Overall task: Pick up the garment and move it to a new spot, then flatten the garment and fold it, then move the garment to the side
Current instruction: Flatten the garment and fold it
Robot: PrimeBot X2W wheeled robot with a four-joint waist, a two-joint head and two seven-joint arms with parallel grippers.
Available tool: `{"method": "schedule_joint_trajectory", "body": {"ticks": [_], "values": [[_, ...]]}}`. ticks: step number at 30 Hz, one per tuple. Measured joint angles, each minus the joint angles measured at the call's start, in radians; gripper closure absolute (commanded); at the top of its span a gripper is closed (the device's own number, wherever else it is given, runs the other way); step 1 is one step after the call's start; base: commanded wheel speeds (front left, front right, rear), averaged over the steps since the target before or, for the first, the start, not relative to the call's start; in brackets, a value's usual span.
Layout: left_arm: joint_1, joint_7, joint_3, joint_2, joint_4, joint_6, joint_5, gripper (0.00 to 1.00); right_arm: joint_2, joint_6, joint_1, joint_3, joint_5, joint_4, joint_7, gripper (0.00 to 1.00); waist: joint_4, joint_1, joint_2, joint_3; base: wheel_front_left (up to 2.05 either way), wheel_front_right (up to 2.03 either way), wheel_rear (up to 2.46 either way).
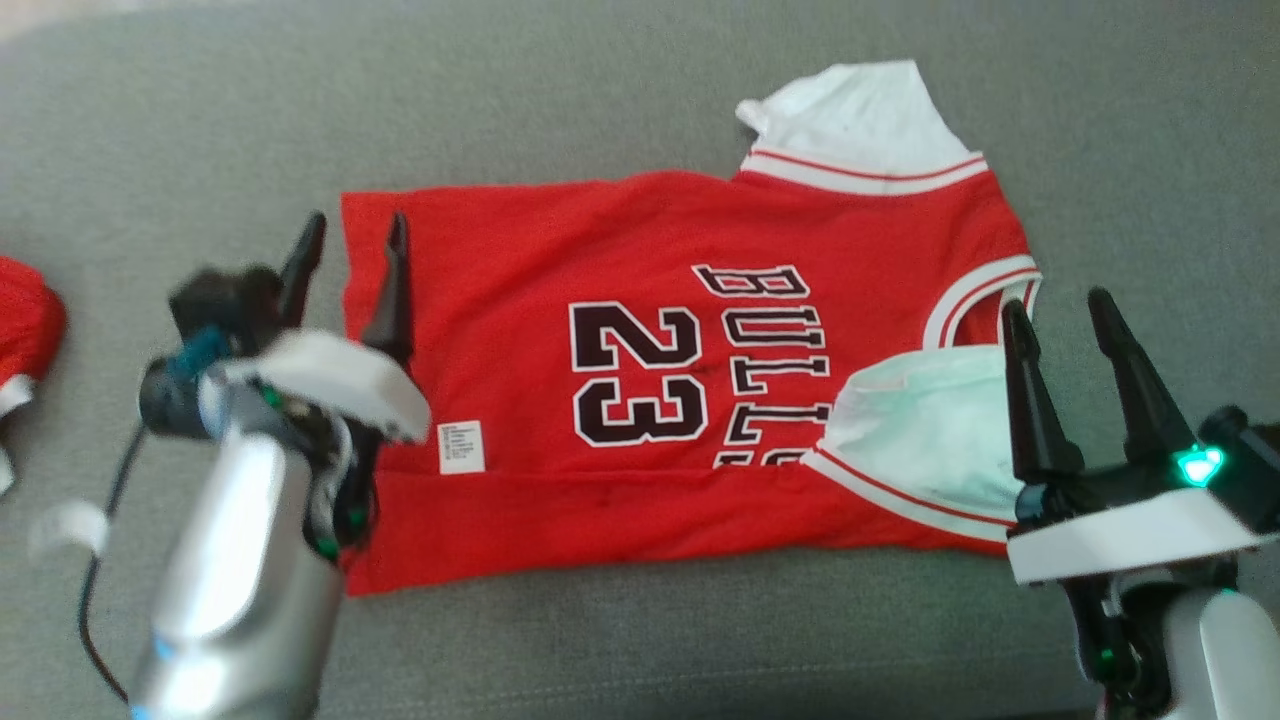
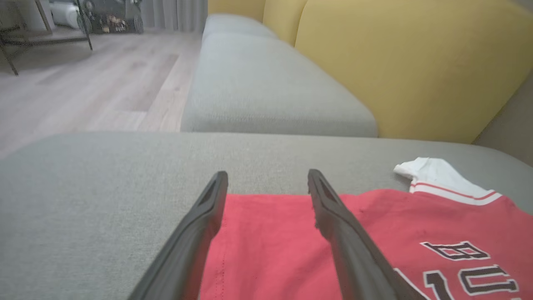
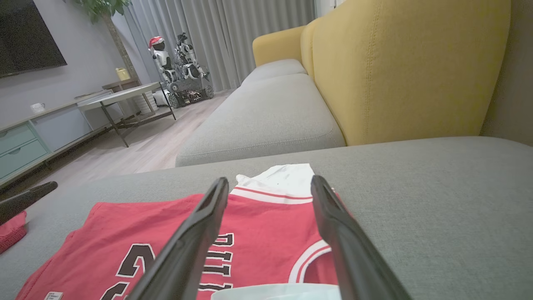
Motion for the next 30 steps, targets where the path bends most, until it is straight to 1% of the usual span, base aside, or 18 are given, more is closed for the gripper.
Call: {"method": "schedule_joint_trajectory", "body": {"ticks": [7,11,15,16,17,18,19,20,25,30], "values": [[-0.222,0.022,0.035,0.002,0.349,-0.042,-0.04,0.0,-0.006,0.0,-0.049,0.036,0.01,0.02,-0.012,0.0,-0.028,0.0,0.0,0.072,0.0,0.0,0.0],[-0.318,0.046,0.047,-0.005,0.514,-0.061,-0.07,0.0,-0.007,0.0,-0.067,0.043,0.021,0.033,-0.023,0.0,-0.04,0.0,0.0,0.097,0.0,0.0,0.0],[-0.4,0.058,0.061,-0.006,0.656,-0.069,-0.083,0.0,-0.007,0.0,-0.074,0.053,0.028,0.045,-0.028,0.0,-0.045,0.0,0.0,0.113,0.0,0.0,0.0],[-0.434,0.071,0.065,-0.007,0.72,-0.07,-0.094,0.0,-0.007,0.0,-0.084,0.056,0.034,0.053,-0.03,0.0,-0.048,0.0,0.0,0.117,0.0,0.0,0.0],[-0.448,0.07,0.066,-0.008,0.745,-0.076,-0.1,0.0,-0.007,0.0,-0.087,0.058,0.037,0.054,-0.032,0.0,-0.05,0.0,0.0,0.119,0.0,0.0,0.0],[-0.459,0.07,0.066,-0.008,0.763,-0.086,-0.101,0.24,-0.007,0.0,-0.09,0.06,0.037,0.056,-0.034,0.0,-0.052,0.0,0.0,0.119,0.0,0.0,0.0],[-0.471,0.068,0.066,-0.008,0.781,-0.095,-0.102,0.91,-0.007,0.0,-0.091,0.061,0.037,0.059,-0.036,0.0,-0.055,0.0,0.0,0.12,0.0,0.0,0.0],[-0.48,0.061,0.064,-0.008,0.794,-0.102,-0.102,1.0,-0.007,0.0,-0.092,0.06,0.037,0.062,-0.037,0.0,-0.056,0.0,0.0,0.12,0.0,0.0,0.0],[-0.5,0.004,0.057,-0.018,0.852,-0.122,-0.102,1.0,-0.011,0.0,-0.102,0.047,0.052,0.092,-0.045,0.0,-0.055,0.0,0.0,0.121,0.0,0.0,0.0],[-0.527,-0.043,0.05,-0.03,0.897,-0.132,-0.102,1.0,-0.053,0.0,-0.153,0.015,0.073,0.174,-0.053,0.0,-0.047,0.0,0.0,0.124,0.0,0.0,0.0]]}}
